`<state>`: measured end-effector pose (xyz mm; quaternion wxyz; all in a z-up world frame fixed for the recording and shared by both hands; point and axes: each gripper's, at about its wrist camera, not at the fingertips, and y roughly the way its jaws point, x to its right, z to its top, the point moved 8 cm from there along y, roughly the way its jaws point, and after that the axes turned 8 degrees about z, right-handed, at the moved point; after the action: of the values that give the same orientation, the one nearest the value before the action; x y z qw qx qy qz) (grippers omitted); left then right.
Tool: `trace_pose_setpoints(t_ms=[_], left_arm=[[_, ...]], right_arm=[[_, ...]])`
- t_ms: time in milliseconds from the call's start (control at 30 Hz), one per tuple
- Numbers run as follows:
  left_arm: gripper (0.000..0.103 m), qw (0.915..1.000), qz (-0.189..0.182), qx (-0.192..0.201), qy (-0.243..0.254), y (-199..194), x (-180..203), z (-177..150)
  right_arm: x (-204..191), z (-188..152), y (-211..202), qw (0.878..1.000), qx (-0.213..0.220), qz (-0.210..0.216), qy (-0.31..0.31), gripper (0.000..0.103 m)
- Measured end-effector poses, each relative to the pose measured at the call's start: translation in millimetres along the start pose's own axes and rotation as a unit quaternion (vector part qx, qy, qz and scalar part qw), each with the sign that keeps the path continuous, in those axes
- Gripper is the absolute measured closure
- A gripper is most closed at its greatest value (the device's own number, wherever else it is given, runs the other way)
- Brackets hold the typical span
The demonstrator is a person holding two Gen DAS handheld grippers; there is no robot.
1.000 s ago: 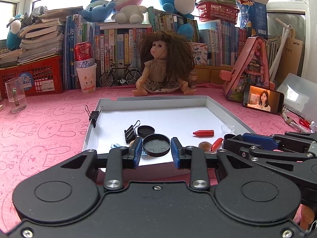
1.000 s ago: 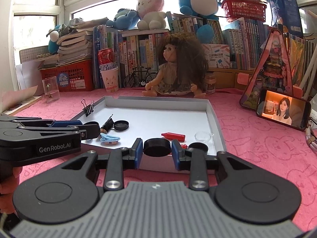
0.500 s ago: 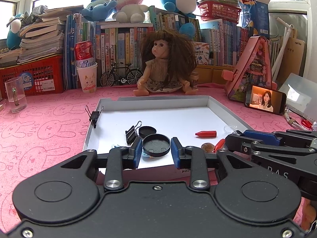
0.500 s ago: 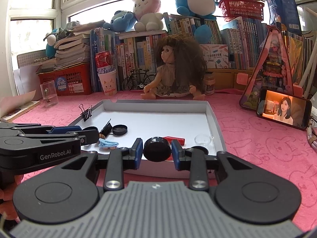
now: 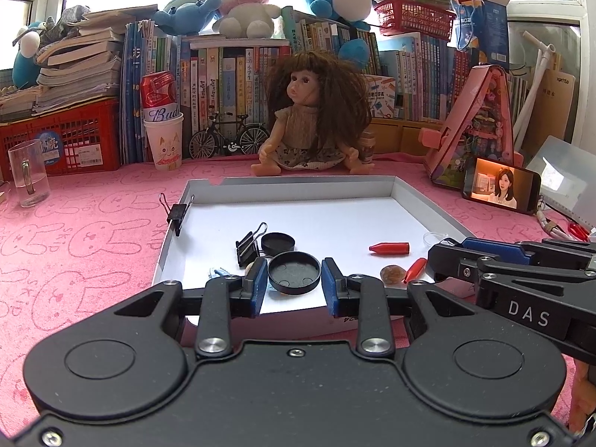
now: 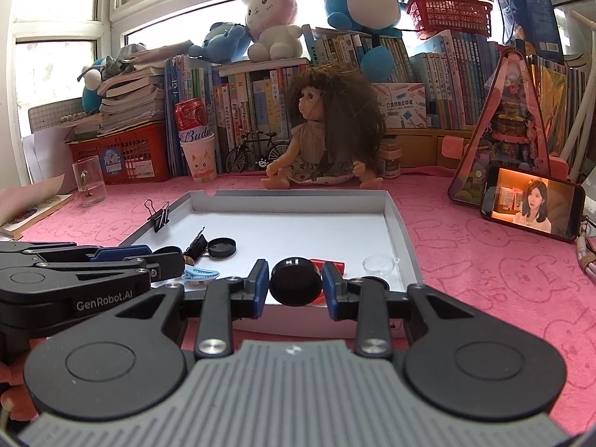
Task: Organize rigid objects
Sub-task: 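Lower the black lid and black puck into the white box with both tools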
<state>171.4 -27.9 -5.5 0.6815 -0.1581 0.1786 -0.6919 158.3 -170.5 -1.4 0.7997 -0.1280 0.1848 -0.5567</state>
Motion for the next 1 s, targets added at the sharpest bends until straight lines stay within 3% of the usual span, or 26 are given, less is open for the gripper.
trace_pose_setpoints(t_ms=[1000], left_arm=[[0.074,1.0,0.001,0.0,-0.001,15.3,-1.6,8.9]], right_arm=[[9.4,10.5,9.8,1.0,0.006,-0.011,0.006,0.067]])
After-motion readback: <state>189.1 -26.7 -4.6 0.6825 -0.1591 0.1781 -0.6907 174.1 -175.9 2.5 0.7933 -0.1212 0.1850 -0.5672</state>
